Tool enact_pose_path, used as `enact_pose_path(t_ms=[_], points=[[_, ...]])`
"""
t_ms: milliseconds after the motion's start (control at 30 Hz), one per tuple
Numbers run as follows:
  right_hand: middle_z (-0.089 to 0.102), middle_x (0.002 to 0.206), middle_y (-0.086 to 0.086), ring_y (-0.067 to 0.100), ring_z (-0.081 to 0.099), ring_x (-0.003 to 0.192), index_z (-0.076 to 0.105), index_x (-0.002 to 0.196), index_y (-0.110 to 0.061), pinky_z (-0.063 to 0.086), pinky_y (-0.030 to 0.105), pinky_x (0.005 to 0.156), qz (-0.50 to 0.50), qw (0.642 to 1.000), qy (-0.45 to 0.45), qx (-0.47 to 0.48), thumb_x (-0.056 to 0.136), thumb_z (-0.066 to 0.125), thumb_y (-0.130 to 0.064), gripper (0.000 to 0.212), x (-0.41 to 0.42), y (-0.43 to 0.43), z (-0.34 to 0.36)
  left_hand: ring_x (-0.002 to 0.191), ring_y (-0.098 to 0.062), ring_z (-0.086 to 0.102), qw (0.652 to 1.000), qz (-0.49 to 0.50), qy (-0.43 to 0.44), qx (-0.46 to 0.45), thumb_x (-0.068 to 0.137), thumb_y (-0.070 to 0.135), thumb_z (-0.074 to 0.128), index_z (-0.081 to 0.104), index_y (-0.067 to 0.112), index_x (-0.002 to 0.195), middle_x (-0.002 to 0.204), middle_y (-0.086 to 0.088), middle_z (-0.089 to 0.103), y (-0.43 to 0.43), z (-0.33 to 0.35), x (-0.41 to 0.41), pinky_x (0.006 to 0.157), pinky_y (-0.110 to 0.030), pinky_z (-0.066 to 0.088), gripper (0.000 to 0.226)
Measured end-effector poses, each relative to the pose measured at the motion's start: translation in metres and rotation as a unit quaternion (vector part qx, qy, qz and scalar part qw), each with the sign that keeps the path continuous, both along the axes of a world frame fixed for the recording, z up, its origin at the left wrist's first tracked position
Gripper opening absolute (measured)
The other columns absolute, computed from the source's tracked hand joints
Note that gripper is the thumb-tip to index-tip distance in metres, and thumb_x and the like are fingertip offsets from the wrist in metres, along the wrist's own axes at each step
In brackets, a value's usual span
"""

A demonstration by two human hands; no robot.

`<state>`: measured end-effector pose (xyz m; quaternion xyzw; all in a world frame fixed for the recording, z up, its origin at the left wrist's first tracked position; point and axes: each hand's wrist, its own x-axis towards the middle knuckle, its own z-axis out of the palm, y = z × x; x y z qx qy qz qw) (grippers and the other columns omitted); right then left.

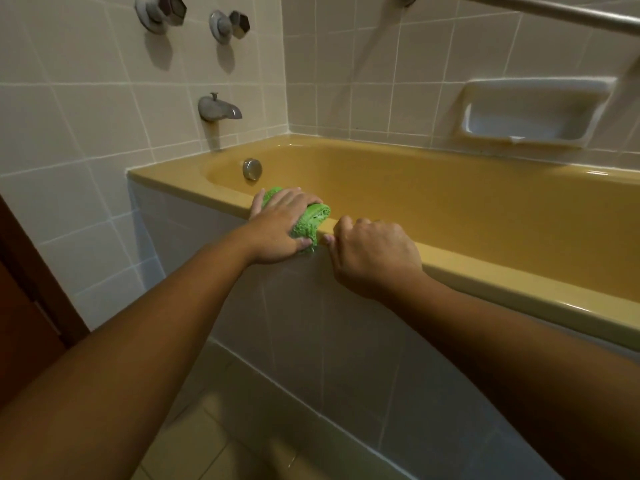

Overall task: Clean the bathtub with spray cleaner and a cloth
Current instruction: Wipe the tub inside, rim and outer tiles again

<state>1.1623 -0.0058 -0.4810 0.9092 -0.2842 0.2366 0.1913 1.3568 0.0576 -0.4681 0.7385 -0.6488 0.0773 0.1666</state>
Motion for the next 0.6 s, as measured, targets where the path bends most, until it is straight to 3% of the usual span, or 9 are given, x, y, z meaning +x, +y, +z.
enact_pose_path(t_ms=[133, 600], points=[[0.068, 0.101, 0.013, 0.035, 0.064, 0.081, 0.055, 0.111, -0.016, 0.021, 0.037, 0.055, -0.002, 1.000, -0.003, 0.000, 0.108, 0.024, -0.050, 0.046, 0.002, 0.002, 0.000, 0.158, -0.013, 0.006, 1.000, -0.004, -0.007, 0.000, 0.093, 0.035, 0.069, 0.032, 0.036, 0.154, 0.167, 0.003, 0.025, 0.000, 0.001, 0.003, 0.125, -0.054, -0.011, 0.072], [0.066, 0.109, 0.014, 0.035, 0.065, 0.092, 0.052, 0.118, -0.016, 0.035, 0.038, 0.063, 0.006, 0.999, 0.028, 0.043, 0.108, 0.021, -0.055, 0.050, 0.021, -0.002, 0.007, 0.158, -0.013, 0.006, 1.000, -0.014, -0.012, 0.002, 0.093, 0.035, 0.070, 0.031, 0.037, 0.155, 0.167, 0.002, 0.025, 0.000, 0.000, 0.044, 0.125, -0.054, -0.009, 0.073]])
